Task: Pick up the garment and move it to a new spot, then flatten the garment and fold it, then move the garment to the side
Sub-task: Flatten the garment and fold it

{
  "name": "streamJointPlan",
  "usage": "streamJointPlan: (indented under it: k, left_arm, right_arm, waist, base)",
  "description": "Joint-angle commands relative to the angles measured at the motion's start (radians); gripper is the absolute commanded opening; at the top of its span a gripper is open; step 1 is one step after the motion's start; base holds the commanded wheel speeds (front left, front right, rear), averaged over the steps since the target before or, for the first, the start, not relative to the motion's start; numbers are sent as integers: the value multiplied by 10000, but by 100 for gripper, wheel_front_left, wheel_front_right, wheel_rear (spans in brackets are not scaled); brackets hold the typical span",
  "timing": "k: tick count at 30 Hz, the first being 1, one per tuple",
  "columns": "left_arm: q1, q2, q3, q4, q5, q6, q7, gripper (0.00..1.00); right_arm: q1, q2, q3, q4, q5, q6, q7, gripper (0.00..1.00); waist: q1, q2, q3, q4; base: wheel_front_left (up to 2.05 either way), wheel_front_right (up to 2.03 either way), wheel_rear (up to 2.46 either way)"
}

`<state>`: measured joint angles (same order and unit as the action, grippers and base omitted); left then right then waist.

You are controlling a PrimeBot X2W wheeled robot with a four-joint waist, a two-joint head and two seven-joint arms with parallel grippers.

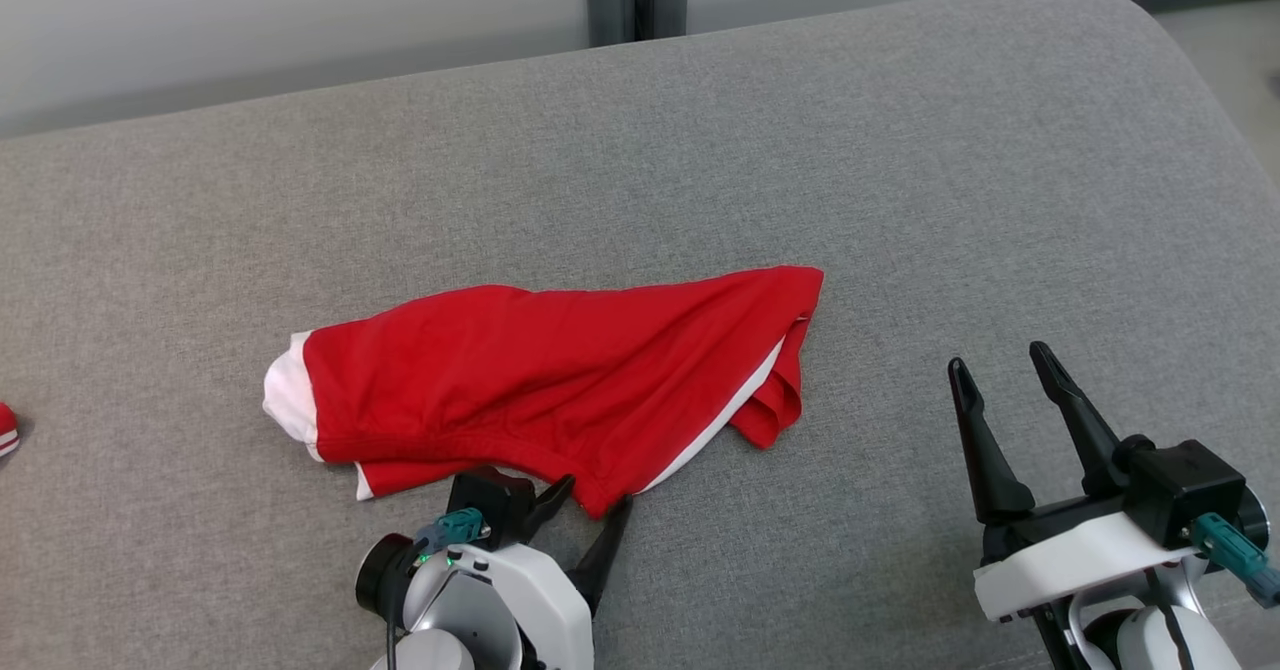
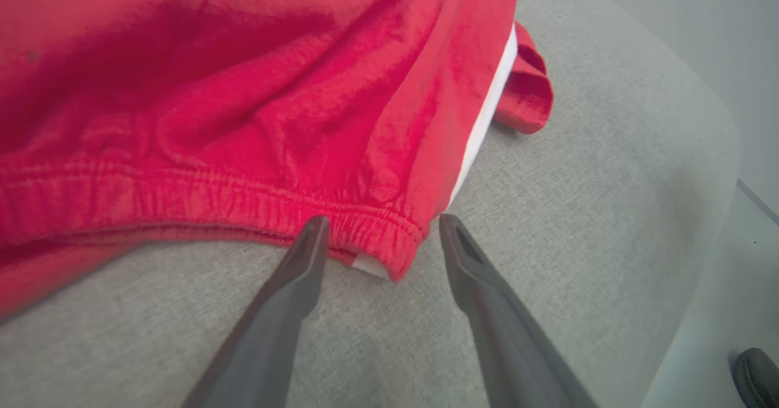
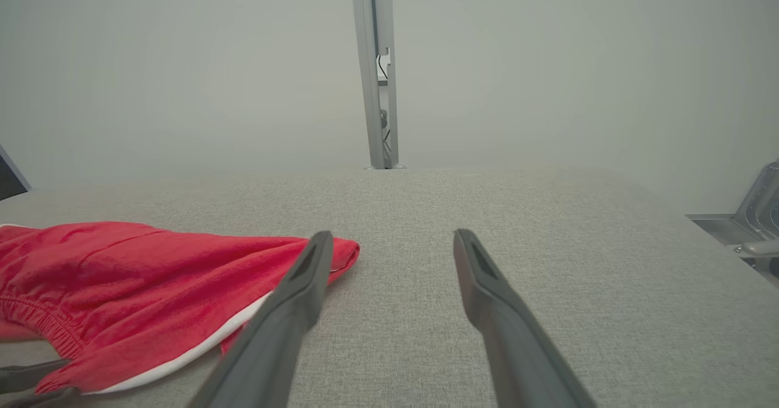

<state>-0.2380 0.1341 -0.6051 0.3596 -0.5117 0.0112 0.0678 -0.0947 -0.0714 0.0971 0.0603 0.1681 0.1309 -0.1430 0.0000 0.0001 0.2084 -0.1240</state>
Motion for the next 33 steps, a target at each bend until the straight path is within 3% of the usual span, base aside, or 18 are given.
streamJointPlan:
  k: [1,2,12,21,25,33]
  left_arm:
    - [-207,18,-11,107,-56,-105,-82,27]
    - [-242,17,-24,124,-55,-163,-165,0]
    - [-420,425,-142,-499,125,-371,-290,0]
    - [573,2014,64,-4400,-485,-143,1909,0]
    - [1003,2825,444,-6354,-881,136,2873,0]
    - [1106,3905,1420,-8721,-1184,762,3918,0]
  right_arm:
    - [-168,-6,-35,58,26,-3,-96,100]
    - [-191,3,-29,73,39,-3,-111,100]
    - [-216,48,-179,249,24,-3,-183,100]
    - [26,-11,-541,168,-128,-3,-68,100]
    - [94,-18,-617,112,-110,-3,-17,100]
    - [35,-6,-540,42,-42,-3,62,100]
  waist:
    - [0,-1,21,-8]
    - [0,-1,28,-5]
    - [0,-1,-202,193]
    - [0,-1,-567,644]
    - [0,-1,-644,812]
    - [0,-1,-649,842]
  base:
    - [0,0,0]
    - [0,0,0]
    - [0,0,0]
    - [0,0,0]
    - [0,0,0]
    - [0,0,0]
